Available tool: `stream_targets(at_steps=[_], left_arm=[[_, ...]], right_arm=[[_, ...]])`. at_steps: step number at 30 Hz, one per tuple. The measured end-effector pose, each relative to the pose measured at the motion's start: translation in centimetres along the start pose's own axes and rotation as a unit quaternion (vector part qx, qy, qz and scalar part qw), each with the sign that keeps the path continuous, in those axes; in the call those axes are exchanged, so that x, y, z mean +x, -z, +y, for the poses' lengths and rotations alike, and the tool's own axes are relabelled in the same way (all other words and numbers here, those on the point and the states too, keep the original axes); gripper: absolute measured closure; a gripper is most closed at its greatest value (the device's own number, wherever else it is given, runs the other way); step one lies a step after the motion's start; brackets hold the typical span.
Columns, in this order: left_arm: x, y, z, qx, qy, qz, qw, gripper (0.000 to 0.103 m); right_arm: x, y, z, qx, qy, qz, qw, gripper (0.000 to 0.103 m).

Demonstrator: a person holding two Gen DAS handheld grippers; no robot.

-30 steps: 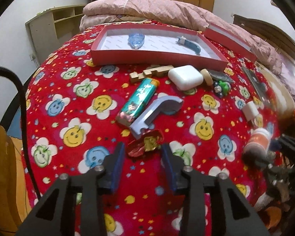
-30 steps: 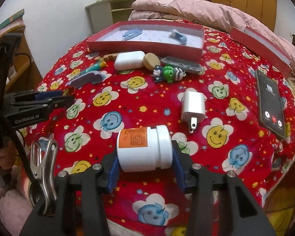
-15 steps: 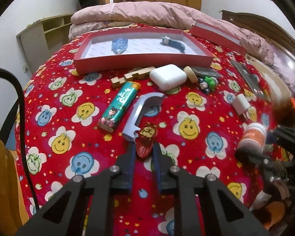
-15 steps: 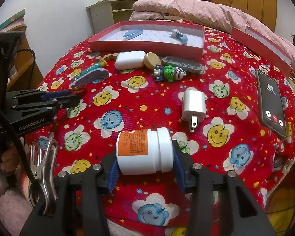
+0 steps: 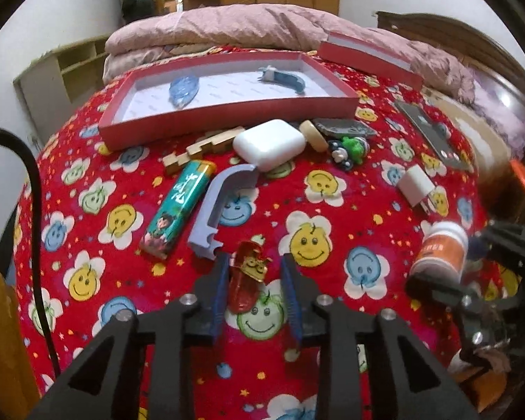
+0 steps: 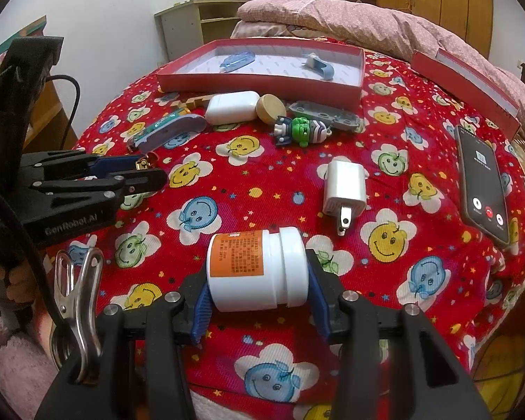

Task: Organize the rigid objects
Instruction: 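Carry the bottle with the right tool while the left tool carries the figurine into the tray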

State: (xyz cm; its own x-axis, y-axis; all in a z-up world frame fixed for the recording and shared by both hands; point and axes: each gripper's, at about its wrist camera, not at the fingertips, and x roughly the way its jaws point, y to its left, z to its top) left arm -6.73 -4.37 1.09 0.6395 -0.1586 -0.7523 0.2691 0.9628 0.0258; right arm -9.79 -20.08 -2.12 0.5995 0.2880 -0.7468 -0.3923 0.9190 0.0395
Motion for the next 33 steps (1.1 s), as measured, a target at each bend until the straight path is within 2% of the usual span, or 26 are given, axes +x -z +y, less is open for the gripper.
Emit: stream_targets(at_steps=[1, 6, 10, 15, 24, 33], left_arm=[[-0.1, 0.1, -0.2, 0.004, 0.007, 0.001, 1.0, 0.082], [-0.9, 0.5, -0.2, 0.007, 0.033, 0.002, 0.9994, 0.082], [-2.4, 0.3, 0.2, 0.005, 0.031, -0.017, 0.9994, 0.082], [-3.9, -0.7, 1.3, -0.016, 0.049, -0.027, 0.9983, 0.082], [-6.3, -3.9, 4.4, -0.041, 0.02, -0.066, 0.9968, 0.082], [-7.3, -7.6, 6.5, -0.062, 0.01, -0.088, 0.9942, 0.082]], right_arm=[[0.0, 0.0, 0.0, 0.0, 0.0, 0.0, 1.0, 0.056], [-0.1, -0.1, 0.1, -0.002, 0.002, -0.002, 1.0, 0.056], [-0.5, -0.3, 0.3, -0.009, 0.01, -0.007, 1.0, 0.056], [-1.0, -1.1, 0.4, -0.011, 0.002, -0.01, 1.0, 0.056], [-2.6, -4.5, 0.0, -0.003, -0.024, -0.028, 0.999, 0.056], [-3.9, -9.0, 0.4, -0.019, -0.019, -0.054, 0.998, 0.056]])
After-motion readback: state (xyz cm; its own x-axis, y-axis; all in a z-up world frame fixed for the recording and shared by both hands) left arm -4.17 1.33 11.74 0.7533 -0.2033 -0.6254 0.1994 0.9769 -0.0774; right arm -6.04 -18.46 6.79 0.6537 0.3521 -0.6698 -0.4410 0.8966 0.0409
